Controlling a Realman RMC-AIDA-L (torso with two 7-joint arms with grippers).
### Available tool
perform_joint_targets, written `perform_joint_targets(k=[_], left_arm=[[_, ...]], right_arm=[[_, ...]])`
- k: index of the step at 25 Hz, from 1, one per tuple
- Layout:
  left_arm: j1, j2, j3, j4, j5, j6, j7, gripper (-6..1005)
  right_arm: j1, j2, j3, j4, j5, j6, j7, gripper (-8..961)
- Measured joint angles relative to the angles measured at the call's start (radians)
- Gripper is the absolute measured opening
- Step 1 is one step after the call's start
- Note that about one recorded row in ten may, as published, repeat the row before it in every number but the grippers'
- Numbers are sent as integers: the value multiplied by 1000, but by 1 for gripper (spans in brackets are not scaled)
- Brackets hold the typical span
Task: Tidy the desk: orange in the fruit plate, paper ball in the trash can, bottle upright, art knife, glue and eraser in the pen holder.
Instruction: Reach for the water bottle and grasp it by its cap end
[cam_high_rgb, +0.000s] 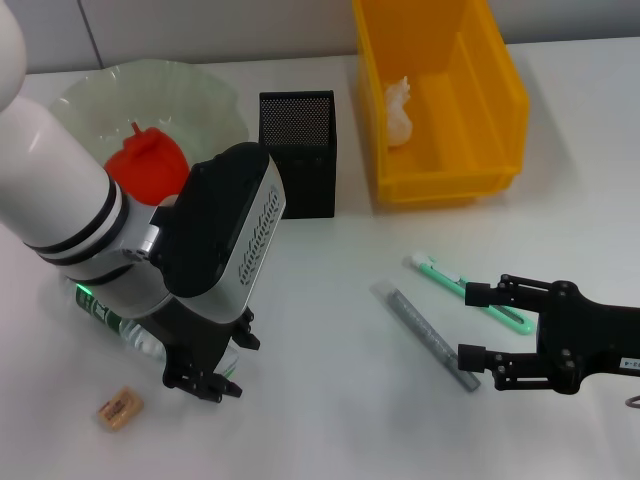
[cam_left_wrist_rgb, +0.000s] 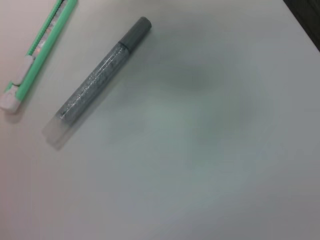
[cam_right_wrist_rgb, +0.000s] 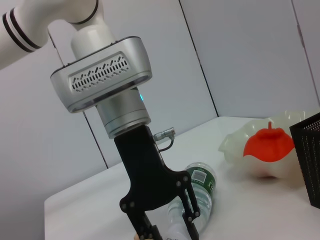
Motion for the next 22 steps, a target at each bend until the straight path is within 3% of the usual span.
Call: perform_joint_targets(k=[6, 22], left_arm=[[-12, 0, 7, -11, 25, -12, -1, 473], [-23, 0, 66, -18, 94, -19, -67, 457]], right_arm=[[-1, 0, 0, 0, 0, 0, -1, 842], [-4, 1, 0, 1, 0, -1, -2, 842]])
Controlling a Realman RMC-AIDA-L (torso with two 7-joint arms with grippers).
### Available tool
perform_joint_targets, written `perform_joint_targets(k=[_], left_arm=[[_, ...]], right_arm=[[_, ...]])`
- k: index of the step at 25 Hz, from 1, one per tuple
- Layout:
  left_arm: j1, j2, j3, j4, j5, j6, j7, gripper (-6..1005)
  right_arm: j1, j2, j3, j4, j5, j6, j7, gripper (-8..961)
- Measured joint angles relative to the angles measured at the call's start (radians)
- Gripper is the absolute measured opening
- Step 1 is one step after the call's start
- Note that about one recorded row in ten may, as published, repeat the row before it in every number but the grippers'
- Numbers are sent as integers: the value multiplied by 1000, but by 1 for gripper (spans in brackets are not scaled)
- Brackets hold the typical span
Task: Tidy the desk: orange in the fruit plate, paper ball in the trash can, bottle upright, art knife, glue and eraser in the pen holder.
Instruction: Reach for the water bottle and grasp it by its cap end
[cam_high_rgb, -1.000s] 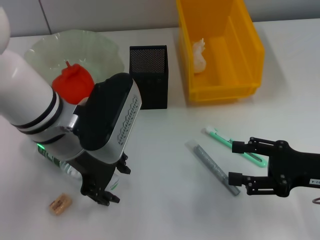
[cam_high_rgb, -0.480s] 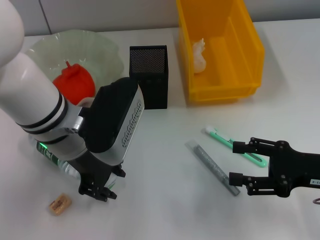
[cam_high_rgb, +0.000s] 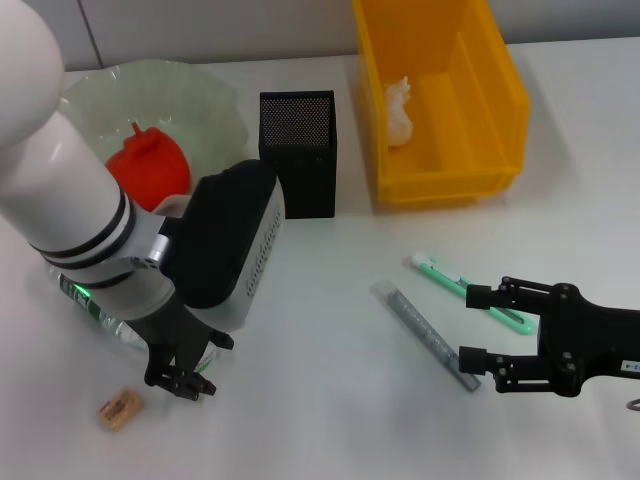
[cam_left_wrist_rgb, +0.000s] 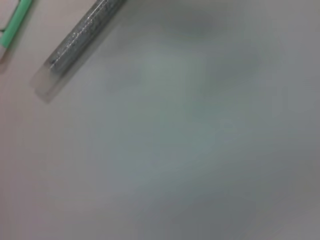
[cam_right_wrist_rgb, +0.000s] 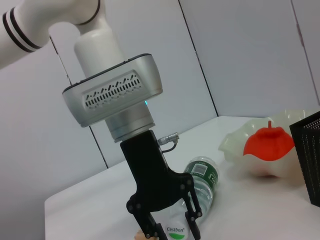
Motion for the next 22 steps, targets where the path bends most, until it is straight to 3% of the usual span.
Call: perform_joint_targets(k=[4, 15, 22], left_arm=[[4, 0, 21, 41, 6, 20, -18, 463], [-5, 0, 52, 66, 103, 31, -14, 654], [-7, 0, 66, 49, 127, 7, 13, 650]], right_arm=[[-1, 0, 0, 1, 0, 0, 0, 843], [6, 0, 0, 1, -2, 0, 5, 843], [8, 1, 0, 1, 2, -8, 9, 843]])
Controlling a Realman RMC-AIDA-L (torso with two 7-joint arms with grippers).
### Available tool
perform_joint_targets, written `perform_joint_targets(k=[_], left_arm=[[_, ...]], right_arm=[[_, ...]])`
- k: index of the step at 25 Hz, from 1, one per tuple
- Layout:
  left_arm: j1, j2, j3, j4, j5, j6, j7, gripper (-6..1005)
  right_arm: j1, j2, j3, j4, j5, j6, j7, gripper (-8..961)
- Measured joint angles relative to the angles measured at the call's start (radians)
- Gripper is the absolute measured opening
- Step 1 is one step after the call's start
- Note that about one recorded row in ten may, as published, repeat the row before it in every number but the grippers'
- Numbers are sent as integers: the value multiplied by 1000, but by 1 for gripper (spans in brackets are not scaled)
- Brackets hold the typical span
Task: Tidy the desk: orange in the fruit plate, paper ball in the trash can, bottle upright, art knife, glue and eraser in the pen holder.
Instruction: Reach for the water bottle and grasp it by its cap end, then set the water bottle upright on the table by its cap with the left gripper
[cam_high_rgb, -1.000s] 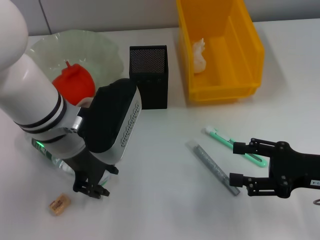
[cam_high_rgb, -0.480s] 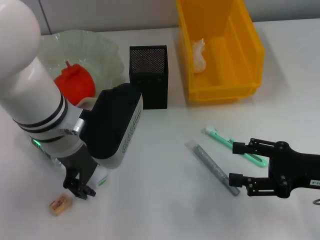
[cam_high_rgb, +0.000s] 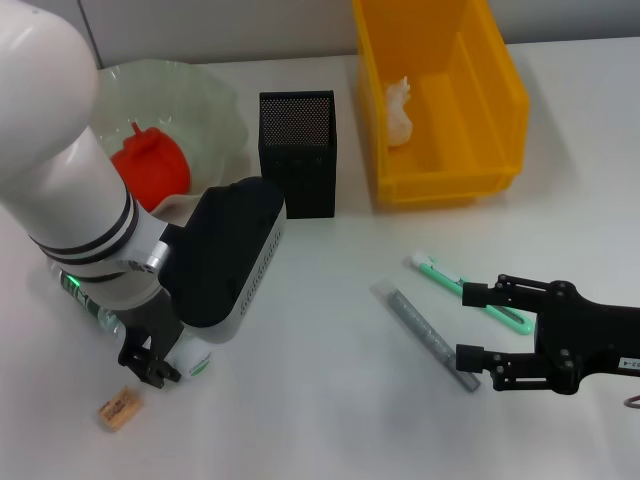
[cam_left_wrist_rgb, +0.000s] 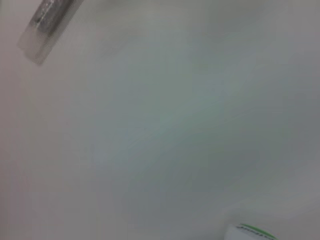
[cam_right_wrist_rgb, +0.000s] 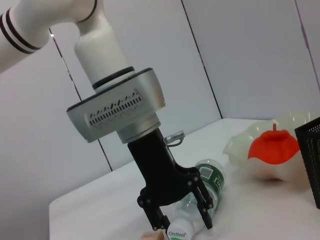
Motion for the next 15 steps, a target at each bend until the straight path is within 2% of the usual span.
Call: perform_joint_targets(k=[10, 15], left_arm=[[-6, 0, -4, 18, -60, 23, 53, 558], [-21, 0, -44, 9, -108, 54, 74, 478]], right_arm=[[8, 2, 2, 0, 3, -1, 8, 842], [9, 3, 2, 0, 3, -1, 9, 842]])
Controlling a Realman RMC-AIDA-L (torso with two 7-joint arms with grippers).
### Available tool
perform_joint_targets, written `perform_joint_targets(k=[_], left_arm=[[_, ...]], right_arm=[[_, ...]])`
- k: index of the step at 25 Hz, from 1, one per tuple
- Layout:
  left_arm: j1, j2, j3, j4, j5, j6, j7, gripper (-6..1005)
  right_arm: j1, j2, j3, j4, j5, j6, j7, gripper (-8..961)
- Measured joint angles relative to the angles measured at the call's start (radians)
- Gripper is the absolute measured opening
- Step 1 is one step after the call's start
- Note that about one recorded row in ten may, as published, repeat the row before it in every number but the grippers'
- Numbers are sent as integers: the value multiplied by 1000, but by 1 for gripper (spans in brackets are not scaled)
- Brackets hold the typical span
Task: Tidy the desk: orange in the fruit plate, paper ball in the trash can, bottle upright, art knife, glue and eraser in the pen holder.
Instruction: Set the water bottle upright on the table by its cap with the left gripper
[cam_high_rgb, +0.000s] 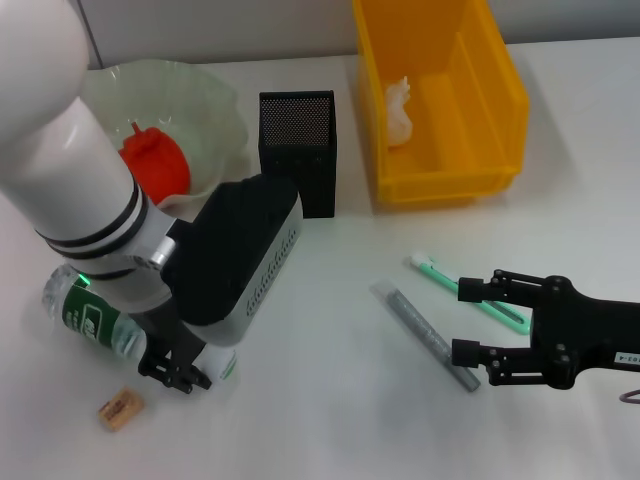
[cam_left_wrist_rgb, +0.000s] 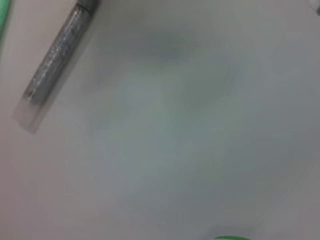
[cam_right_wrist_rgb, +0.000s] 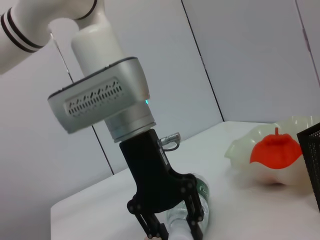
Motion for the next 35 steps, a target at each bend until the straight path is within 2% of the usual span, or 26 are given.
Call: perform_joint_targets(k=[2, 3, 7, 11, 12, 17, 22, 23, 27, 35], left_arm=[[-8, 0, -45, -6, -11, 3, 0, 440], [-8, 0, -45, -6, -11, 3, 0, 441], [-14, 3, -157, -10, -16, 20, 2, 444], [-13, 5, -221, -9, -21, 38, 3, 447], [-8, 7, -260, -3, -30, 45, 3, 448], [-2, 9, -344, -6, -40, 62, 6, 452], [13, 11, -482, -13, -51, 92, 41, 456], [13, 11, -482, -13, -51, 92, 41, 457], [32, 14, -585, -5, -98, 120, 65, 460], [59, 14, -662, 4, -127, 119, 81, 467]], right_arm=[[-1, 0, 0, 0, 0, 0, 0, 842], [-1, 0, 0, 0, 0, 0, 0, 842], [-6, -1, 0, 0, 1, -2, 0, 842], [-9, -3, 0, 1, 1, -3, 0, 843], [-10, -4, 0, 2, 1, -4, 0, 843], [-9, -5, 0, 2, -3, -6, -3, 843], [-9, -6, 0, 2, -4, -6, -5, 843], [-7, -7, 0, 2, -5, -6, -5, 843], [-3, -13, 0, 2, -6, -6, -6, 842], [5, -18, 0, 2, -6, -6, -7, 842]])
